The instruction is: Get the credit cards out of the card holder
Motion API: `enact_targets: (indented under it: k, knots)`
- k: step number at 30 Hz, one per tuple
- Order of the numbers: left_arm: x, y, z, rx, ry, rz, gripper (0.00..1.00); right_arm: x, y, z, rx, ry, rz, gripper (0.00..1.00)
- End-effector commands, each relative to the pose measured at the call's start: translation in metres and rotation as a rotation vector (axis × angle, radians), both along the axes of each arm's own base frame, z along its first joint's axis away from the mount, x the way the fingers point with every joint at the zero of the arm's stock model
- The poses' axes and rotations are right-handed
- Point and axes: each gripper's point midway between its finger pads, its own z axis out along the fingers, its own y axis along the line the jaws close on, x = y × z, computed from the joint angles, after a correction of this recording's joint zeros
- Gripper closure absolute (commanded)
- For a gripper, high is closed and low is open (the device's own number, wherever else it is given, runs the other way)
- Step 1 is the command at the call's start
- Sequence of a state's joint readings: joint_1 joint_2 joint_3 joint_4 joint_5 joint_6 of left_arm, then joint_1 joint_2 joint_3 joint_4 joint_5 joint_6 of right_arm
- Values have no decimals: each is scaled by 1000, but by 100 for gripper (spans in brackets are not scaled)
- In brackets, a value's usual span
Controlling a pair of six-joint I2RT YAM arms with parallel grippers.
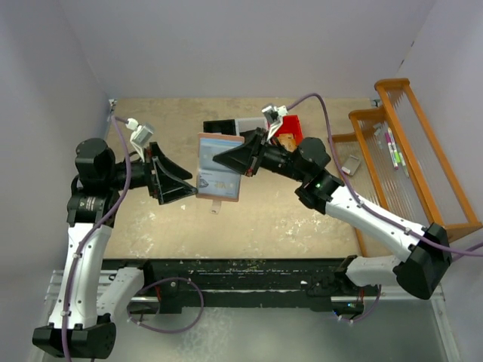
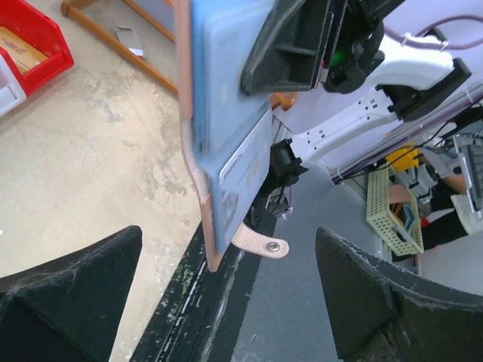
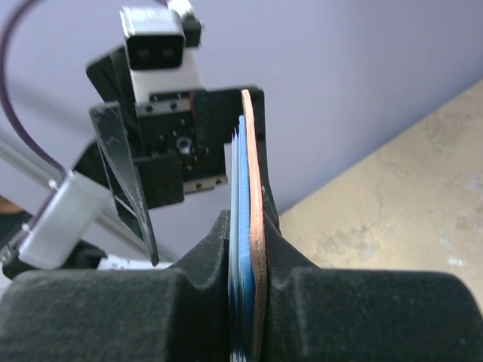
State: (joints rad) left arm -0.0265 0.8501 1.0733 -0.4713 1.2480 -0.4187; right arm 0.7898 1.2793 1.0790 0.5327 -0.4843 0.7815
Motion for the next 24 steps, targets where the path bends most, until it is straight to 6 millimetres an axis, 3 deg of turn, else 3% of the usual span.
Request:
enact_targets:
  k: [1,9,14,19,24]
  knots:
    - [-3,-2,28,-80,-24,23,2,-1,-28,77,333,-41,-91,100]
    - [-6,-2,40,-129,-13,57,3,2,-43,78,446,19,-135,100]
    - [0,-2,31,-167,55,88,10,1,-46,81,531,38,-148,100]
    - [8,-3,25,-217,122,92,24,-5,-21,75,525,47,-119,100]
    - [7,-4,24,-208,124,78,46,-8,-5,66,529,47,-108,100]
